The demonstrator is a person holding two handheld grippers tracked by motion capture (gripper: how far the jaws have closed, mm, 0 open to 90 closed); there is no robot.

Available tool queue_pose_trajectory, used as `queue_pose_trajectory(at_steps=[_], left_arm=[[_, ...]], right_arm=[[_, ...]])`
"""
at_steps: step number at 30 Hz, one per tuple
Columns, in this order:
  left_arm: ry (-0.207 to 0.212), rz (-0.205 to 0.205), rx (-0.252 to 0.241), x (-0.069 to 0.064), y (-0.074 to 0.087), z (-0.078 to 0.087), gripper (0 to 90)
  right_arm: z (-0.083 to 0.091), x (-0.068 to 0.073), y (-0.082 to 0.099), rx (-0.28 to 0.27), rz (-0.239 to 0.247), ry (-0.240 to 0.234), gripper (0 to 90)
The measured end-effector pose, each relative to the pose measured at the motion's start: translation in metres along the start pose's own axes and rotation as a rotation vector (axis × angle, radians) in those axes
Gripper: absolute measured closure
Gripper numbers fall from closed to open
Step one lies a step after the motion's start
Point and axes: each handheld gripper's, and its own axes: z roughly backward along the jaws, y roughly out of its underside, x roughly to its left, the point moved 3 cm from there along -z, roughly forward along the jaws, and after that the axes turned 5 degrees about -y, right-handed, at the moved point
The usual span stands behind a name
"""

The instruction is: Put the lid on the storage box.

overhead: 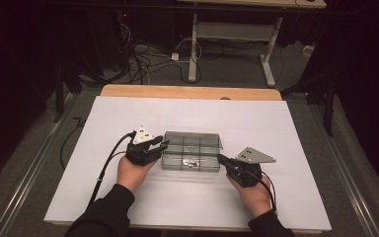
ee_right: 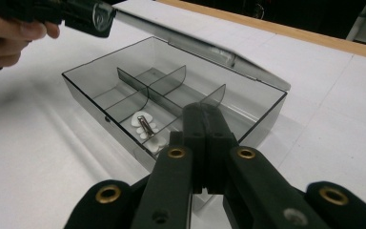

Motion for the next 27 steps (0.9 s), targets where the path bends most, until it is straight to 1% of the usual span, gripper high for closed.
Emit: queue_pose_trajectory(at_steps=[1, 5, 7, 10, 13, 19, 20, 24, 27], left_arm=[[-0.001, 0.005, -0.003, -0.001, 0.001, 0.0, 63.7], [0.001, 0.002, 0.002, -0.002, 0.007, 0.001, 63.7], [0.005, 0.007, 0.001, -0.003, 0.01, 0.0, 63.7], [0.009, 0.006, 0.005, -0.004, 0.015, 0.0, 63.7], [0.01, 0.003, 0.012, -0.005, 0.018, 0.0, 63.7], [0.018, 0.016, 0.01, -0.004, 0.024, 0.002, 63.4], [0.019, 0.021, 0.012, -0.004, 0.026, 0.003, 61.4], [0.025, 0.015, 0.02, -0.004, 0.032, 0.009, 59.0], [0.037, 0.034, 0.017, -0.003, 0.038, 0.015, 56.2]], right_arm=[[0.0, 0.0, 0.0, 0.002, -0.001, 0.003, 90.0], [-0.001, -0.001, 0.002, 0.007, -0.018, 0.009, 90.0], [-0.002, -0.001, 0.003, 0.01, -0.015, 0.016, 90.0], [-0.001, -0.002, 0.004, 0.008, -0.021, 0.017, 90.0], [0.0, -0.003, 0.005, 0.003, -0.028, 0.014, 90.0], [0.002, -0.004, 0.006, 0.002, -0.03, 0.007, 90.0], [0.002, -0.003, 0.006, 0.004, -0.03, 0.006, 90.0], [0.001, -0.002, 0.007, 0.009, -0.027, 0.006, 90.0], [0.002, -0.002, 0.007, 0.008, -0.026, 0.004, 90.0]])
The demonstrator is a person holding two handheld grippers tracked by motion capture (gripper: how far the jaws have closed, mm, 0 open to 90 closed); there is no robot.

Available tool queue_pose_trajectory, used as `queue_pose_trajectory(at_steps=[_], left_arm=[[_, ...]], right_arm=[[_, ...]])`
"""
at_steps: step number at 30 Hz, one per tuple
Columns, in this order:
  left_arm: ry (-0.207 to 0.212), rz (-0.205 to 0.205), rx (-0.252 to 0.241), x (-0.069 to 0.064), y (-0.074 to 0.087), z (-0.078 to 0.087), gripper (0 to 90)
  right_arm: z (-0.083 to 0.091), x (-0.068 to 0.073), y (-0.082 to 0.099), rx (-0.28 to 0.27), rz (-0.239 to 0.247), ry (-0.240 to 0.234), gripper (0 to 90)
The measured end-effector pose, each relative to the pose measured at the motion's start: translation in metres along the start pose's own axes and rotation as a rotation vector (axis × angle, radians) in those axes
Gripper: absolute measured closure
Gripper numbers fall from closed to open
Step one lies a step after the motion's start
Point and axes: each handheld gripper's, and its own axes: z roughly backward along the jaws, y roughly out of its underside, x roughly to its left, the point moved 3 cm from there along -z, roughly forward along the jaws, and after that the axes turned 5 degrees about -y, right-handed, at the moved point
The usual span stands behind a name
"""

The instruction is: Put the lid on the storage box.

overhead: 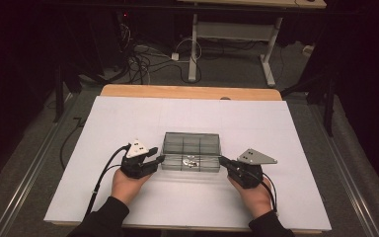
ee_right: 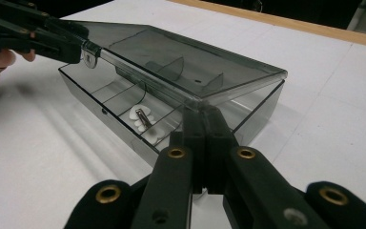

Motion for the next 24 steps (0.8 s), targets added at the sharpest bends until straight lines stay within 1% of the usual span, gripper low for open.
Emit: queue_pose_trajectory(at_steps=[1, 2, 6, 7, 9, 10, 11, 13, 16, 17, 20, 21, 22, 24], left_arm=[[0.012, 0.01, -0.003, 0.0, 0.002, 0.002, 54.7], [0.015, 0.013, -0.006, 0.0, 0.004, 0.005, 53.8], [0.014, 0.019, -0.014, 0.002, 0.012, 0.016, 53.7], [0.014, 0.023, -0.011, 0.003, 0.014, 0.019, 51.4], [0.018, 0.034, -0.015, 0.005, 0.019, 0.024, 50.5], [0.018, 0.035, -0.017, 0.007, 0.021, 0.027, 49.5], [0.018, 0.035, -0.015, 0.008, 0.023, 0.03, 46.2], [0.015, 0.036, -0.016, 0.011, 0.029, 0.036, 44.2], [-0.017, 0.042, -0.004, 0.016, 0.037, 0.049, 28.0], [-0.025, 0.038, -0.002, 0.018, 0.04, 0.054, 24.4], [-0.061, 0.026, -0.01, 0.023, 0.047, 0.067, 14.8], [-0.069, 0.027, -0.017, 0.025, 0.05, 0.071, 13.8], [-0.073, 0.033, -0.02, 0.027, 0.054, 0.073, 13.3], [-0.086, 0.055, 0.006, 0.03, 0.058, 0.072, 6.4]], right_arm=[[0.0, 0.0, 0.0, 0.001, 0.0, 0.0, 90.0], [0.0, 0.0, 0.0, 0.001, 0.001, 0.0, 90.0], [0.0, 0.002, 0.001, 0.007, 0.004, 0.0, 90.0], [0.0, 0.002, 0.001, 0.007, 0.002, 0.0, 90.0], [0.0, 0.002, 0.002, 0.007, 0.004, 0.001, 90.0], [0.0, 0.002, 0.001, 0.007, 0.004, 0.001, 90.0], [0.0, 0.003, 0.001, 0.007, 0.004, 0.002, 90.0], [0.001, 0.003, 0.001, 0.008, 0.009, 0.003, 90.0], [0.001, 0.004, 0.002, 0.009, 0.007, 0.001, 90.0], [0.002, 0.004, 0.002, 0.01, 0.006, 0.0, 90.0], [0.003, 0.004, 0.003, 0.011, 0.005, 0.001, 90.0], [0.003, 0.004, 0.003, 0.012, 0.002, 0.001, 90.0], [0.003, 0.003, 0.003, 0.013, 0.0, 0.002, 90.0], [0.004, 0.003, 0.004, 0.015, 0.002, -0.001, 90.0]])
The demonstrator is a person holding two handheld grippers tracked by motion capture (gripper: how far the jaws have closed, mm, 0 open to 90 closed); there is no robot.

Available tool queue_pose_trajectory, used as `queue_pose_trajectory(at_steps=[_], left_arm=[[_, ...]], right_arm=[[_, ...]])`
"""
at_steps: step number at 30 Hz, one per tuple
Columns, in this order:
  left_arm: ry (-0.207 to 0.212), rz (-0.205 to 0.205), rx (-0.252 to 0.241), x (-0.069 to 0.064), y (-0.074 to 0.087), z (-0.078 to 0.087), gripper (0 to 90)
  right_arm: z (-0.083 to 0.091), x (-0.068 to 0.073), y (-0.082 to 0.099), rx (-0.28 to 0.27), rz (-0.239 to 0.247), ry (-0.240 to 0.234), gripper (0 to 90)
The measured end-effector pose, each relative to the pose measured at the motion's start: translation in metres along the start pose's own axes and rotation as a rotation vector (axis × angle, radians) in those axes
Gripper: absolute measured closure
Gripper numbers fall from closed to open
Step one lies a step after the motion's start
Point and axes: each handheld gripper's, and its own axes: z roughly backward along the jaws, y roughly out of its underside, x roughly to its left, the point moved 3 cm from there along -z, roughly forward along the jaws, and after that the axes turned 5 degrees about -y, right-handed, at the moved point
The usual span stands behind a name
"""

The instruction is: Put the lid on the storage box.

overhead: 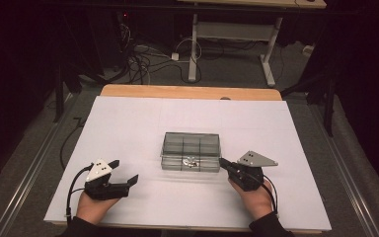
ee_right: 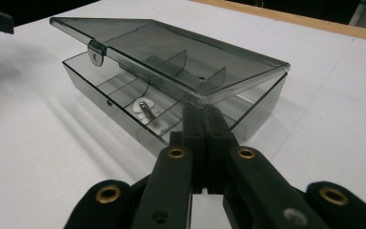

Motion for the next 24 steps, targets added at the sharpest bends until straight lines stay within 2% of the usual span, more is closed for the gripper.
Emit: queue_pose_trajectory(at_steps=[3, 7, 18, 24], left_arm=[[0.012, 0.003, 0.015, -0.002, 0.002, -0.004, 2.1], [0.016, -0.043, 0.001, -0.01, 0.001, -0.005, 2.1], [0.051, -0.017, -0.018, -0.011, -0.001, -0.003, 2.1], [0.05, -0.016, -0.012, -0.009, 0.0, -0.005, 2.1]], right_arm=[[0.001, 0.0, 0.002, 0.01, -0.005, 0.0, 90.0], [0.002, 0.0, 0.006, 0.021, -0.01, 0.007, 90.0], [0.004, 0.001, 0.016, 0.054, -0.021, 0.018, 90.0], [0.002, 0.002, 0.017, 0.058, -0.019, 0.017, 90.0]])
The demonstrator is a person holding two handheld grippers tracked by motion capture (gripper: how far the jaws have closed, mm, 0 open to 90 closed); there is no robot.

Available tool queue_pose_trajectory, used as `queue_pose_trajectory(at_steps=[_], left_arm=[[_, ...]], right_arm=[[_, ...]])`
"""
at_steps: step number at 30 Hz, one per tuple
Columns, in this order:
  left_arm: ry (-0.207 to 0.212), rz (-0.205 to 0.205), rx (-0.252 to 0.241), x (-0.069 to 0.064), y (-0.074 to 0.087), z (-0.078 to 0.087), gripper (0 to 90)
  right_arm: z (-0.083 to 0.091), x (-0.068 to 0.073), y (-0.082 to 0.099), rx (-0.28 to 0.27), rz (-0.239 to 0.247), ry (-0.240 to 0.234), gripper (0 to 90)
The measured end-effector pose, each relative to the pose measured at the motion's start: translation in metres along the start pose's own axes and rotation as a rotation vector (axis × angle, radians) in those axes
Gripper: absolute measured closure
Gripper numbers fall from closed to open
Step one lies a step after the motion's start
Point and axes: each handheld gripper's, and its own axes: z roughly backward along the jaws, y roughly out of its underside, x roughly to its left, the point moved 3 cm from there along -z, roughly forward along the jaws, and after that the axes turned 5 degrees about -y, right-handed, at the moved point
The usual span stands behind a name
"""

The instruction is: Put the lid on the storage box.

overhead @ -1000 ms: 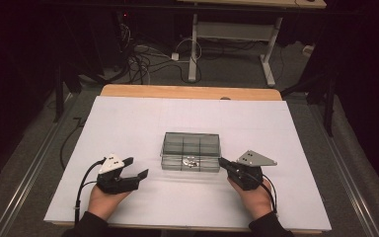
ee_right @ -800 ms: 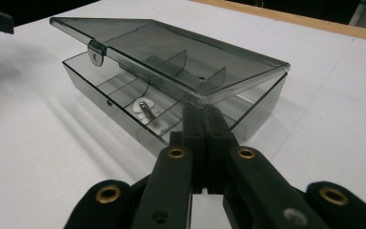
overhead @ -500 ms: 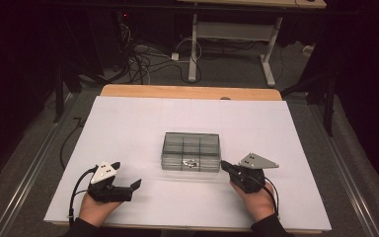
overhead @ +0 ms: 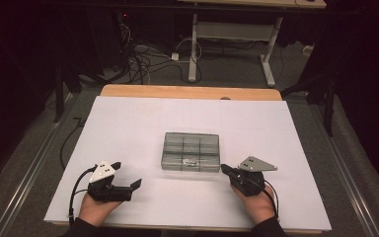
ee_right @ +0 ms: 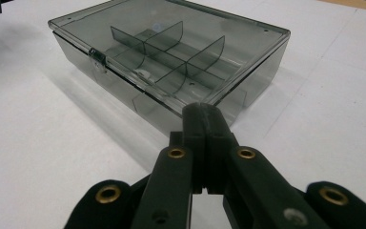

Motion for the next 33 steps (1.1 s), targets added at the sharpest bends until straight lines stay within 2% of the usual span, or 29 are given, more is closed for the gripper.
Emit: queue_pose_trajectory(at_steps=[4, 7, 11, 14, 17, 21, 23, 26, 29, 33], left_arm=[[-0.003, -0.012, 0.002, 0.001, 0.0, 0.0, 2.1], [-0.003, -0.012, 0.003, 0.003, -0.001, -0.001, 1.7], [-0.002, -0.016, 0.002, 0.005, -0.003, -0.004, 0.0], [-0.002, -0.02, 0.0, 0.006, -0.006, -0.006, 0.0], [0.005, -0.029, -0.004, 0.003, -0.008, -0.008, 0.0], [0.014, -0.054, -0.014, -0.003, -0.011, -0.008, 0.0], [0.017, -0.062, -0.012, -0.004, -0.012, -0.009, 0.0], [0.021, -0.063, -0.013, -0.004, -0.013, -0.01, 0.0], [0.019, -0.058, -0.021, -0.003, -0.014, -0.009, 0.0], [0.016, -0.059, -0.022, -0.003, -0.014, -0.007, 0.0]], right_arm=[[0.003, -0.003, 0.002, -0.003, -0.005, 0.005, 88.4], [0.008, -0.009, 0.004, -0.01, -0.021, 0.001, 78.5], [0.02, -0.019, 0.011, -0.046, -0.036, 0.021, 54.8], [0.033, -0.027, 0.016, -0.11, -0.06, 0.035, 34.9], [0.047, -0.032, 0.02, -0.161, -0.065, 0.073, 17.5], [0.062, -0.035, 0.024, -0.192, -0.068, 0.134, 0.1], [0.065, -0.033, 0.026, -0.203, -0.059, 0.157, 0.0], [0.057, -0.029, 0.027, -0.181, -0.045, 0.161, 0.0], [0.058, -0.025, 0.026, -0.196, -0.02, 0.158, 0.0], [0.059, -0.027, 0.027, -0.198, -0.03, 0.159, 0.0]])
